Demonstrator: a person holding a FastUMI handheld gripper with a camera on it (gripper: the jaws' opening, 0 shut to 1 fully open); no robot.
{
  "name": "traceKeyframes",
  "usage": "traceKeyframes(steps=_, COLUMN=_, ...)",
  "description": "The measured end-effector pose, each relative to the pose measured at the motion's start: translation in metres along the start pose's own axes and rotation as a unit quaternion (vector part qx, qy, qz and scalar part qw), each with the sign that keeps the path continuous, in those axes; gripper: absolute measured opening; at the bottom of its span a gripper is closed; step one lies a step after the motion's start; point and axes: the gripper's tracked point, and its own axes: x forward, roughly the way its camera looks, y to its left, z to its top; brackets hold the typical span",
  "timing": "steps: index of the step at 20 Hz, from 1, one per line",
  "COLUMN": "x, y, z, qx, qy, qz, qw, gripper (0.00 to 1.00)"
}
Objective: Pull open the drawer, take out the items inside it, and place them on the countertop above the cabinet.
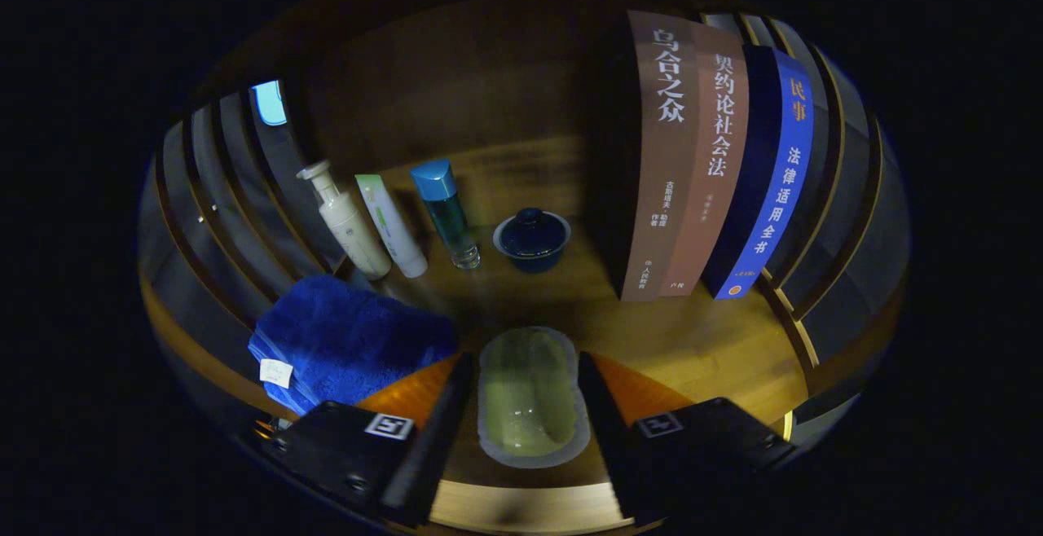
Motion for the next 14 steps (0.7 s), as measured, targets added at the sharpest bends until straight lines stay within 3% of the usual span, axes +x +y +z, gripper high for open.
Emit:
traceKeyframes(steps=1, x=-0.002, y=-0.001, z=-0.001, qx=0.000, qy=-0.001, qz=-0.001, qw=1.000, gripper=0.90)
traceKeyframes(steps=2, x=-0.004, y=0.000, z=-0.001, qx=0.000, qy=-0.003, qz=0.002, qw=1.000, gripper=0.89)
traceKeyframes(steps=4, x=-0.010, y=-0.001, z=0.000, qx=0.000, qy=-0.011, qz=0.002, qw=1.000, gripper=1.00)
traceKeyframes(steps=14, x=-0.130, y=0.019, z=-0.029, qx=-0.023, qy=-0.141, qz=0.022, qw=0.989, gripper=1.00)
